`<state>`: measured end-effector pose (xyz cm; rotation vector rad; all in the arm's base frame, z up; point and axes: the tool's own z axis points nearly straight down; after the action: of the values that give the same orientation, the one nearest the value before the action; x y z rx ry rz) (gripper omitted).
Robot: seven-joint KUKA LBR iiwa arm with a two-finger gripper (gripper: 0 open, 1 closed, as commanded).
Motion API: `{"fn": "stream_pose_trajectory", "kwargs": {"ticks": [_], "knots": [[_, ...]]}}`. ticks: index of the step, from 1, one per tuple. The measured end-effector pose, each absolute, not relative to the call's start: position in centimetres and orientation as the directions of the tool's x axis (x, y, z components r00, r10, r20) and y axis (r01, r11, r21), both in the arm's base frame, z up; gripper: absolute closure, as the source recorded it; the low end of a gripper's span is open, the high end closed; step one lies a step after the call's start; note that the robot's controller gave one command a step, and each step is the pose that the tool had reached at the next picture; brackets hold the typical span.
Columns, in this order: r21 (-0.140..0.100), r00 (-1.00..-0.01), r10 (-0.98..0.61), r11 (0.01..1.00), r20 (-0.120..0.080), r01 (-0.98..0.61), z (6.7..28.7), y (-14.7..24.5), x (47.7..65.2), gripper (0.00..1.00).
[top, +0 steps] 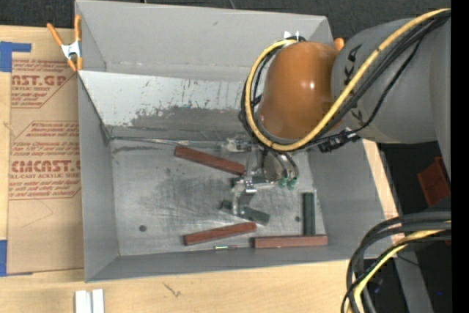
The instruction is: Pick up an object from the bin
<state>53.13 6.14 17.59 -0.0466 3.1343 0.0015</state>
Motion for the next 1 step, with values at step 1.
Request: {"fn": "stream_pose_trajectory", "kwargs": {"ticks": [1], "knots": [[0.001, -0.997, -0.071, 0.997, -0.012, -0.071, 8.39, 1.82, 49.87, 1.0]]}}
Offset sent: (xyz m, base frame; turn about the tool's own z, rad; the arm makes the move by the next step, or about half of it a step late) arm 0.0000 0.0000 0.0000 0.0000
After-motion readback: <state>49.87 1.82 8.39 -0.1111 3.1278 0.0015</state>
